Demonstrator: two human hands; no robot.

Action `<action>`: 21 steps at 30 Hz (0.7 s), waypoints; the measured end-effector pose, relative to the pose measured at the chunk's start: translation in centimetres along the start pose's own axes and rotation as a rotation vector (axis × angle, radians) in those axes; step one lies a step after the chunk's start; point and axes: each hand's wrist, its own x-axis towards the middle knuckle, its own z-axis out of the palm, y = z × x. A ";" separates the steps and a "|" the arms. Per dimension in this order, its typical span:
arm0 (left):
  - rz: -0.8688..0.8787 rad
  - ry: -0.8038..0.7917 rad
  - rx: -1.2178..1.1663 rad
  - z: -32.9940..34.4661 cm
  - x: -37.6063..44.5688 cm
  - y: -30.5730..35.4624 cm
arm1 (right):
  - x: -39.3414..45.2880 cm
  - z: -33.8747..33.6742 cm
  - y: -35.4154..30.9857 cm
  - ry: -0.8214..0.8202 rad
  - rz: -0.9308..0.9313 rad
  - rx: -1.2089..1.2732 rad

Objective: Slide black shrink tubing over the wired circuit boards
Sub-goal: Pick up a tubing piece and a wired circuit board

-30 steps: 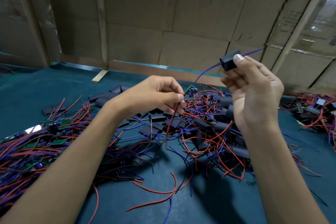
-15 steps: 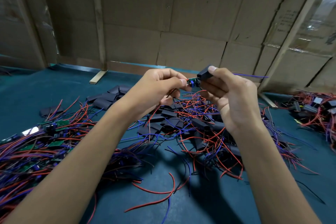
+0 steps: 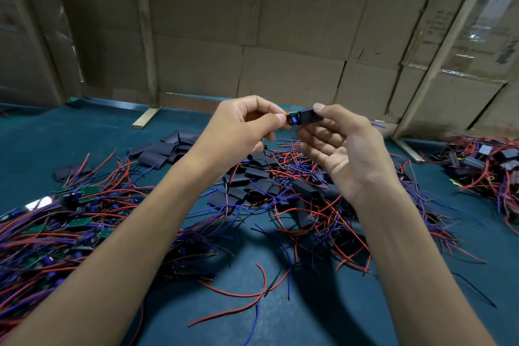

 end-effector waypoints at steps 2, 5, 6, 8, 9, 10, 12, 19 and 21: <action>0.004 0.016 0.021 0.0 0.1 -0.3 | -0.1 0.1 0.1 -0.017 0.012 0.010; 0.029 0.022 0.022 0.1 0.1 -0.5 | -0.1 0.2 0.4 -0.027 0.025 0.035; 0.041 0.012 0.027 0.2 0.1 -0.5 | -0.1 0.3 0.4 -0.029 0.024 0.037; 0.059 -0.008 0.057 0.4 -0.1 -0.5 | 0.0 0.4 0.6 -0.041 0.013 0.036; 0.061 -0.009 0.077 0.5 -0.2 -0.5 | -0.1 0.5 0.7 -0.040 0.007 0.037; 0.060 -0.003 0.091 0.6 -0.3 -0.4 | -0.1 0.6 0.8 -0.027 0.000 0.039; 0.029 0.023 0.069 0.4 -0.2 0.0 | 0.1 0.4 0.6 0.031 -0.015 0.051; -0.178 -0.011 0.627 -5.5 0.5 -2.1 | 1.8 -5.6 -2.7 0.208 -0.194 -0.527; -0.309 -0.178 0.820 -6.9 0.5 -3.4 | 2.5 -7.6 -2.9 0.277 -0.088 -0.723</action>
